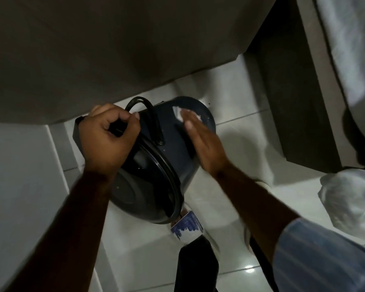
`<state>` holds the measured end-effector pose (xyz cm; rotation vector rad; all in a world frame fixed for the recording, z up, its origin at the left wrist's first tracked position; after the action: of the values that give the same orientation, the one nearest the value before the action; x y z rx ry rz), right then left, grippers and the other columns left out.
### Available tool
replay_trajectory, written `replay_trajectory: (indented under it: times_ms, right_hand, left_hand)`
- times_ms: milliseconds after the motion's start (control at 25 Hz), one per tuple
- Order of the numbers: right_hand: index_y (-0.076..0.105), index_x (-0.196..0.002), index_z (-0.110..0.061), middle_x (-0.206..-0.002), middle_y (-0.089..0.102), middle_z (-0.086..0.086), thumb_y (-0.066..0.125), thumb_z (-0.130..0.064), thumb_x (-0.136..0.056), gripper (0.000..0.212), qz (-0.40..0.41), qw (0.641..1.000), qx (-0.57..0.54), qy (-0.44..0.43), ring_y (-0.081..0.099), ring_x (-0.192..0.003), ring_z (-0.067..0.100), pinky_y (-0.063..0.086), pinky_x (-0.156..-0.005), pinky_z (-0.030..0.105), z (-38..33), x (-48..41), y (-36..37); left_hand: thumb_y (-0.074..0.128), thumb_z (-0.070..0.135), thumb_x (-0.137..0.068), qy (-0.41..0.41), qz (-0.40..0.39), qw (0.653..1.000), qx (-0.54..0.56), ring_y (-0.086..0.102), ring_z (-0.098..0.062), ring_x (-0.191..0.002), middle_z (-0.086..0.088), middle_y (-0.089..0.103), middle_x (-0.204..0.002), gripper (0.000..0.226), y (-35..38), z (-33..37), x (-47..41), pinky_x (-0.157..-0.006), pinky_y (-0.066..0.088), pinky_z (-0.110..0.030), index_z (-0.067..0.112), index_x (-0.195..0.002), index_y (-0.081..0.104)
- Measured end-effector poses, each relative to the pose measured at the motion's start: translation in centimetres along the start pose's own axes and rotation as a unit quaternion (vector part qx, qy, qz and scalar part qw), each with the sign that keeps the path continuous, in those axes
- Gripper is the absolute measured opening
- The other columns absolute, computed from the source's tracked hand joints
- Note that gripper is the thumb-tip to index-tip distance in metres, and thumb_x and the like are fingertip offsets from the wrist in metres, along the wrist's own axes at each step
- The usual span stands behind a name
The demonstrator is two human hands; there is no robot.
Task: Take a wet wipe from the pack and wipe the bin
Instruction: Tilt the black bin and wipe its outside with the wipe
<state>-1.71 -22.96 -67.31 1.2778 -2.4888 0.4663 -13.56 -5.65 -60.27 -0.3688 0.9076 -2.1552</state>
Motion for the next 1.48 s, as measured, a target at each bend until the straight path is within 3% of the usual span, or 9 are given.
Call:
replay_trajectory:
  times_ms: [240, 360, 480, 760, 960, 1120, 1200, 1320, 1480]
  right_hand:
    - [0.063, -0.145, -0.023, -0.152, 0.062, 0.003, 0.038, -0.075, -0.099, 0.074, -0.014, 0.996, -0.027, 0.085, 0.054, -0.145, 0.017, 0.037, -0.126, 0.046, -0.1, -4.3, 0.3]
    - [0.059, -0.148, -0.028, -0.158, 0.057, -0.001, 0.034, -0.048, -0.110, 0.050, -0.068, 0.990, -0.122, 0.037, 0.046, -0.151, 0.012, 0.034, -0.128, 0.044, -2.4, 2.3, 1.7]
    - [0.055, -0.151, -0.016, -0.164, 0.049, 0.000, 0.030, -0.031, -0.111, 0.049, -0.091, 0.993, -0.050, -0.060, 0.034, -0.158, 0.010, 0.027, -0.131, 0.045, -2.0, 6.6, 2.0]
    - [0.055, -0.151, -0.010, -0.160, 0.053, 0.008, 0.033, -0.035, -0.110, 0.052, -0.121, 0.989, 0.042, -0.077, 0.036, -0.157, 0.018, 0.020, -0.133, 0.038, -3.2, -2.4, 2.6]
    - [0.047, -0.156, -0.014, -0.168, 0.043, 0.003, 0.029, -0.036, -0.110, 0.054, -0.096, 0.989, 0.040, -0.103, 0.028, -0.161, 0.013, 0.021, -0.133, 0.046, -1.9, 3.6, 2.5]
    - [0.045, -0.156, -0.011, -0.169, 0.038, 0.006, 0.035, -0.026, -0.108, 0.052, -0.112, 0.975, 0.075, -0.179, 0.027, -0.162, 0.018, 0.027, -0.131, 0.045, -0.1, 8.2, 1.9]
    - [0.036, -0.160, -0.015, -0.171, 0.032, 0.002, 0.033, -0.030, -0.108, 0.054, -0.104, 0.970, 0.107, -0.192, 0.025, -0.162, 0.018, 0.027, -0.131, 0.040, 0.7, 7.7, 2.1]
    - [0.029, -0.162, -0.022, -0.173, 0.028, 0.001, 0.032, -0.039, -0.109, 0.056, -0.021, 0.992, 0.086, -0.093, 0.023, -0.163, 0.017, 0.024, -0.131, 0.038, 3.2, 3.6, 2.1]
    - [0.046, -0.158, -0.016, -0.168, 0.043, 0.003, 0.043, -0.040, -0.110, 0.054, 0.069, 0.997, 0.012, 0.043, 0.033, -0.159, 0.018, 0.025, -0.132, 0.045, 5.4, -3.1, 0.3]
  left_hand:
    - [0.068, 0.015, -0.094, -0.009, 0.020, 1.000, -0.011, 0.053, -0.020, -0.074, -0.005, 0.059, -0.072, 0.025, -0.2, 0.0, 0.4, -0.072, 0.040, -0.026, 0.005, -0.072, 0.067]
    - [0.068, 0.015, -0.094, -0.012, 0.024, 0.999, -0.018, 0.055, -0.025, -0.073, -0.006, 0.060, -0.072, 0.025, -0.7, -0.6, 0.6, -0.071, 0.041, -0.026, 0.005, -0.072, 0.067]
    - [0.067, 0.012, -0.094, 0.001, 0.022, 1.000, -0.015, 0.055, -0.029, -0.068, -0.010, 0.061, -0.070, 0.026, -0.9, -1.5, 1.0, -0.069, 0.043, -0.030, 0.003, -0.070, 0.065]
    - [0.066, 0.006, -0.092, -0.023, 0.045, 0.999, 0.000, 0.057, -0.035, -0.070, -0.009, 0.059, -0.072, 0.023, -1.3, -2.3, 1.6, -0.068, 0.046, -0.038, 0.001, -0.071, 0.063]
    - [0.067, 0.016, -0.092, -0.060, 0.063, 0.996, 0.015, 0.058, -0.038, -0.071, -0.003, 0.056, -0.069, 0.022, -1.1, -2.3, 0.8, -0.069, 0.048, -0.040, 0.009, -0.071, 0.065]
    - [0.068, 0.018, -0.091, -0.060, 0.049, 0.997, 0.031, 0.056, -0.014, -0.069, 0.009, 0.055, -0.069, 0.027, -1.2, -1.6, 0.0, -0.070, 0.046, -0.029, 0.030, -0.068, 0.061]
    - [0.068, 0.019, -0.091, -0.052, 0.032, 0.998, 0.023, 0.056, -0.018, -0.071, 0.011, 0.054, -0.070, 0.026, -1.2, -1.7, -0.3, -0.071, 0.045, -0.029, 0.030, -0.069, 0.061]
    - [0.067, 0.017, -0.092, -0.030, 0.024, 0.999, 0.013, 0.058, -0.038, -0.075, -0.005, 0.056, -0.070, 0.019, -1.1, -2.1, -0.5, -0.073, 0.048, -0.043, 0.009, -0.074, 0.067]
    - [0.067, 0.018, -0.093, -0.021, 0.021, 1.000, 0.002, 0.059, -0.040, -0.077, -0.014, 0.060, -0.074, 0.022, -0.6, -1.7, -0.2, -0.071, 0.048, -0.041, 0.009, -0.073, 0.067]
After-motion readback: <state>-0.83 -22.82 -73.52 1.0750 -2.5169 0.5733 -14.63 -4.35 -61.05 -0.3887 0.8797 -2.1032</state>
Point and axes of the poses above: each hand's wrist, its own x-axis away from the middle knuckle, its own y-axis out of the palm, z = x × y, the point moved 1 cm from there along -x, towards the middle knuckle
